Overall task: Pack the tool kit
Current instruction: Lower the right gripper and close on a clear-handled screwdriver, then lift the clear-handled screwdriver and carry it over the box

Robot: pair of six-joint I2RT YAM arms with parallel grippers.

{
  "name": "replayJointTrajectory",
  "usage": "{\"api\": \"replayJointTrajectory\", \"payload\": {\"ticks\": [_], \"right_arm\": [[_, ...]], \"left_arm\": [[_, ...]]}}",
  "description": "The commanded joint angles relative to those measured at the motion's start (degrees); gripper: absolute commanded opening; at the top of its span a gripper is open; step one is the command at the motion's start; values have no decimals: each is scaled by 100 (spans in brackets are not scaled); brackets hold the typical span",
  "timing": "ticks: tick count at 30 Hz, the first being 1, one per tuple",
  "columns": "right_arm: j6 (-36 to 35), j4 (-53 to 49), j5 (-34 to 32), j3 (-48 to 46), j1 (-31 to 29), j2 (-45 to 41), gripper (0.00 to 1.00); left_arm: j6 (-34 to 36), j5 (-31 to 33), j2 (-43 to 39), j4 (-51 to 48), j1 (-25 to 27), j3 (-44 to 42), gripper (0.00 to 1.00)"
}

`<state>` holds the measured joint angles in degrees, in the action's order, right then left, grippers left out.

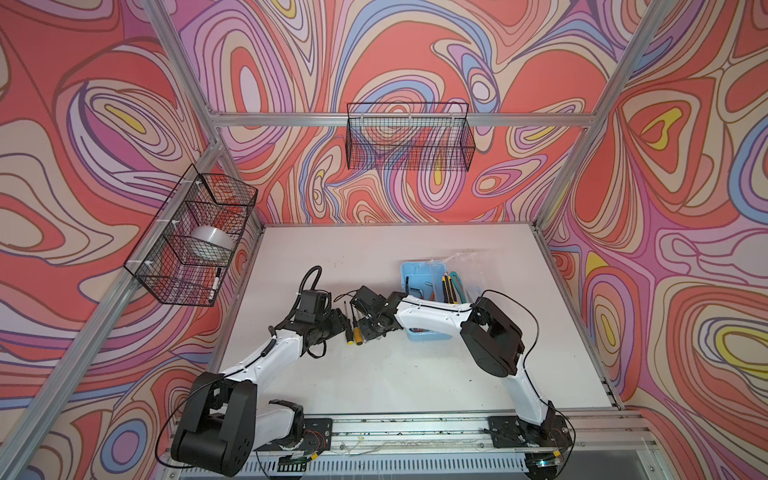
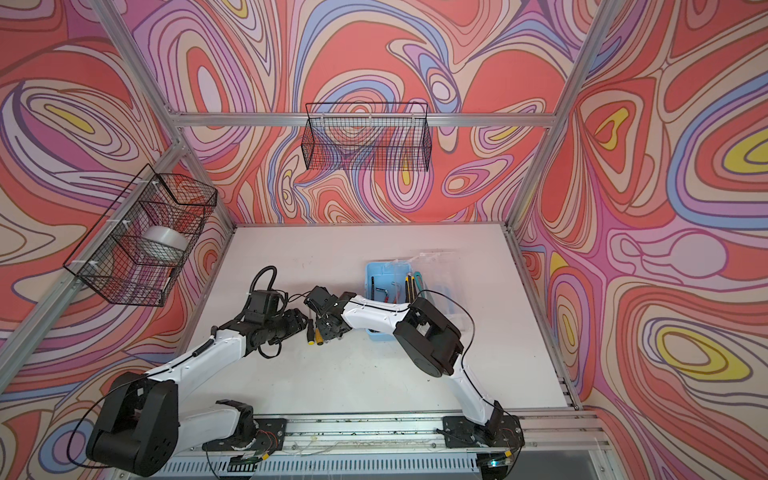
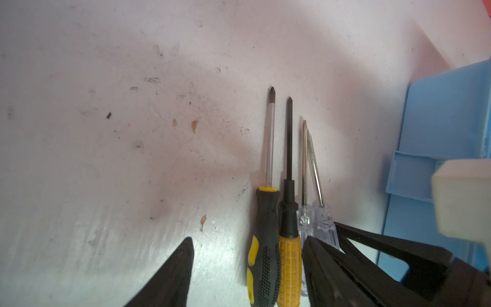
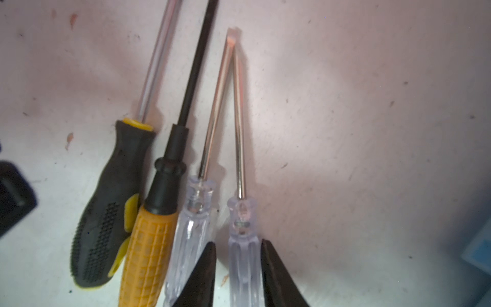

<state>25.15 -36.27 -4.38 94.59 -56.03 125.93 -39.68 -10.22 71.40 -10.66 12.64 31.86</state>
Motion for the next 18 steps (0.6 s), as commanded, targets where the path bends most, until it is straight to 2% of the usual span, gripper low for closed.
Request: {"api": "replayJointTrajectory", "payload": {"ticks": [1,8,11,18], "right_arm": [[9,-143,-133,110,-48,173,29],[7,-196,-186,93,-47,216,25],[6,-196,-195,76,-41,187,18],[-1,-192,-327,-18,-39,-77,12]], "left_arm": [[-75,-22,69,90,-36,-22,65],[-96,-11,67,106,-41,-17,65],[-101,-11,68,108,-34,-4,65],[-111,-20,76,99,-34,31,65]]}}
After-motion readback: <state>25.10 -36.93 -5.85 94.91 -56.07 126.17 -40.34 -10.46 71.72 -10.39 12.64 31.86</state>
